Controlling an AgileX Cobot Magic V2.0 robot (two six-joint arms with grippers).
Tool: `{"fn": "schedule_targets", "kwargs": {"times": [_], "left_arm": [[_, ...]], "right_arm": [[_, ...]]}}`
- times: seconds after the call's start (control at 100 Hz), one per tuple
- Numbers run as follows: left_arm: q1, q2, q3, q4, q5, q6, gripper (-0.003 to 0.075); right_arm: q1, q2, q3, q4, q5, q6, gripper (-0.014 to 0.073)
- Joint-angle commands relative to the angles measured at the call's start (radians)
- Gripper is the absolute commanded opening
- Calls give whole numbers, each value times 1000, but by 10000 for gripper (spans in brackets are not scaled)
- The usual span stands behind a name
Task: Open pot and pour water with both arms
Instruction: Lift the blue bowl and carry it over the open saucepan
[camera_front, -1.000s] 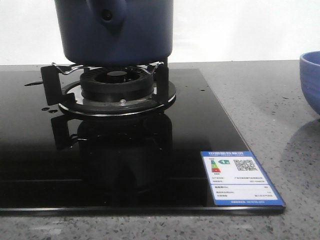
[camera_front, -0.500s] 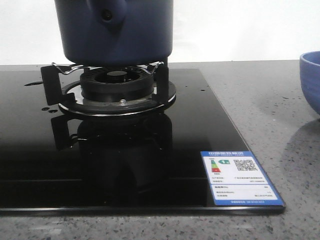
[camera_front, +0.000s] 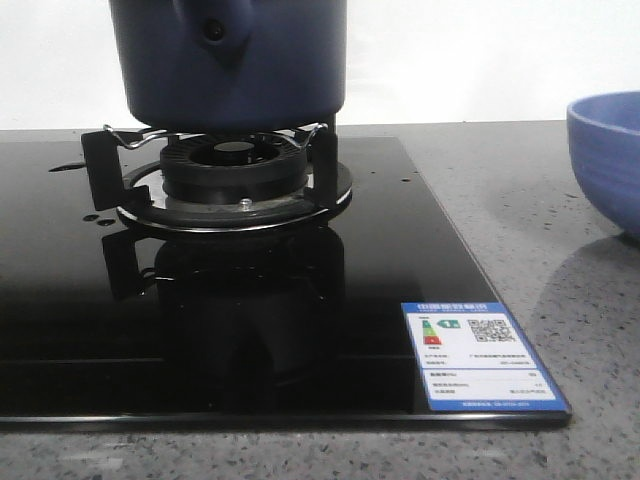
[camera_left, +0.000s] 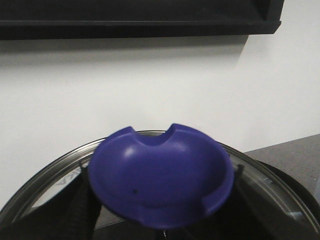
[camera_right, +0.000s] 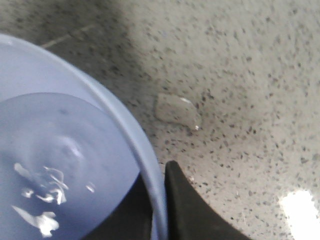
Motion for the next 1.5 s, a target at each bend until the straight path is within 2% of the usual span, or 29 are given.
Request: {"fn": "schedule_targets", "kwargs": {"times": [0.0, 0.38, 0.66, 0.87, 1.17, 1.32, 1.49], "left_arm": [[-7, -19, -33, -40, -1, -3, 221], [-7, -19, -33, -40, -1, -3, 221], [-7, -19, -33, -40, -1, -3, 221], [-7, -19, -33, -40, 3, -3, 221], [-7, -19, -33, -58, 9, -3, 221], [-7, -19, -33, -58, 11, -3, 221], [-7, -19, -33, -58, 11, -3, 221]], "right_arm": [[-7, -29, -78, 23, -15, -37, -69], [12, 20, -479, 141, 181, -113, -62], [194, 198, -806, 141, 297, -116, -60], [339, 355, -1023, 124, 306, -116, -60], [497, 537, -1305, -69, 301, -86, -60], [540, 591, -1351, -168, 237, -86, -60], [593, 626, -1351, -349, 179, -79, -60]]}}
